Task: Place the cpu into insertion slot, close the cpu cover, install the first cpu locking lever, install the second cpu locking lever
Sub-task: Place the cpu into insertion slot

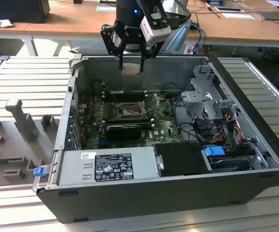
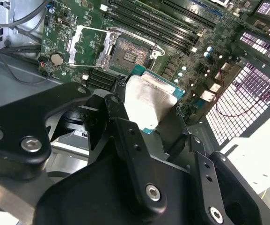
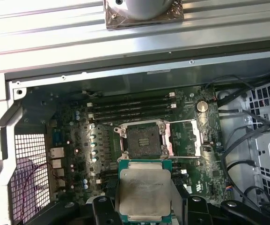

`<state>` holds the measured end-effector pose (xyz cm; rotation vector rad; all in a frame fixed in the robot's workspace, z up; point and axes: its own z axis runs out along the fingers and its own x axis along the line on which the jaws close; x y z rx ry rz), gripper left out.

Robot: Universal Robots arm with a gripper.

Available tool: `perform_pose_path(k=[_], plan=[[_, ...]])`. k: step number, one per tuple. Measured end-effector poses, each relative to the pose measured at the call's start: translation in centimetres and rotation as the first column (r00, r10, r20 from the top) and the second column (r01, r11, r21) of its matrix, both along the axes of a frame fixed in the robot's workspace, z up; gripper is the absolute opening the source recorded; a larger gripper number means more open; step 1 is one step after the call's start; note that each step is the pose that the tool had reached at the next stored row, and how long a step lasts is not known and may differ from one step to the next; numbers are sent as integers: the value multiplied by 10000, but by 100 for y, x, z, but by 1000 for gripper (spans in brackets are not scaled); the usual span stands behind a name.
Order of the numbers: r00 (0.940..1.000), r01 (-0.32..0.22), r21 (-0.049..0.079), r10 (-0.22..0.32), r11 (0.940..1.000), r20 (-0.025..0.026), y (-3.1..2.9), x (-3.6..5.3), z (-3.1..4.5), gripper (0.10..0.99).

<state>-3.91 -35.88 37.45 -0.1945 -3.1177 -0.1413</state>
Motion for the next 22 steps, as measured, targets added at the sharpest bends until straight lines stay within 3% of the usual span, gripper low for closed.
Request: perform_pose_path(k=[22], plan=[[9980, 625, -1, -625, 9980, -1, 0, 0, -3, 529]])
